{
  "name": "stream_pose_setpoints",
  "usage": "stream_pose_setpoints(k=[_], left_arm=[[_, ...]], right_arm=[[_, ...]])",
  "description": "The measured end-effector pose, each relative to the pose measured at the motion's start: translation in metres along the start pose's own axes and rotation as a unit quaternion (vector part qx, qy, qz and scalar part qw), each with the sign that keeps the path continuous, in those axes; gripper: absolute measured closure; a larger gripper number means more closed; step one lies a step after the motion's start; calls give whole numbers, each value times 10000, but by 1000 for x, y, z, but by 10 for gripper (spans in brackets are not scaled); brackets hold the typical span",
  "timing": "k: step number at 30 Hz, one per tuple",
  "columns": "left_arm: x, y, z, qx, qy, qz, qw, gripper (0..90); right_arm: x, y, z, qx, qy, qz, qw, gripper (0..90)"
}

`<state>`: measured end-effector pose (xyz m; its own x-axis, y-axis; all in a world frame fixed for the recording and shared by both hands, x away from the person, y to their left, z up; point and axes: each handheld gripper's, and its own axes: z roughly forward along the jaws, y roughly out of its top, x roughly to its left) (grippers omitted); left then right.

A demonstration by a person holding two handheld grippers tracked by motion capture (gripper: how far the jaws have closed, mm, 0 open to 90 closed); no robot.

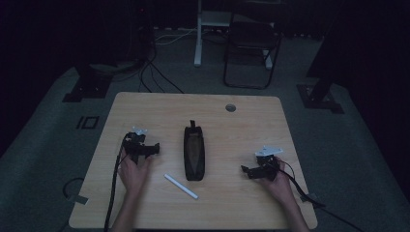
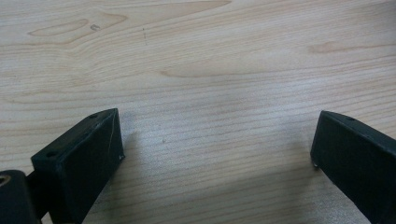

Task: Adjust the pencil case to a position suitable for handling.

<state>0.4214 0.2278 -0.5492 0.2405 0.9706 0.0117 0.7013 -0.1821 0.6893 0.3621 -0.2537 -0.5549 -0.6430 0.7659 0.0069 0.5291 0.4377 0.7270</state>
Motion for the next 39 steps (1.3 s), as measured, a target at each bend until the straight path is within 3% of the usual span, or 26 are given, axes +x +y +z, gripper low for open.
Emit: stream_pose_setpoints(k=[15, 19, 22, 28, 33, 39], left_arm=[[0, 0, 0, -3, 2, -5, 10000, 27], [0, 0, 0, -4, 2, -4, 10000, 27], [1, 0, 0, 0, 22, -12, 10000, 27], [1, 0, 0, 3, 60, -50, 10000, 27], [1, 0, 0, 4, 62, -50, 10000, 27], [1, 0, 0, 6, 61, -49, 10000, 27]], right_arm=[[-1, 1, 1, -2, 62, -74, 10000, 123], [-1, 0, 0, -23, 26, -27, 10000, 154], [1, 1, -3, -10, -40, 54, 10000, 235], [9, 5, -8, -12, 30, 48, 10000, 284], [29, 18, -15, -118, 75, -100, 9999, 285], [43, 25, -20, -136, 71, -167, 9997, 303]])
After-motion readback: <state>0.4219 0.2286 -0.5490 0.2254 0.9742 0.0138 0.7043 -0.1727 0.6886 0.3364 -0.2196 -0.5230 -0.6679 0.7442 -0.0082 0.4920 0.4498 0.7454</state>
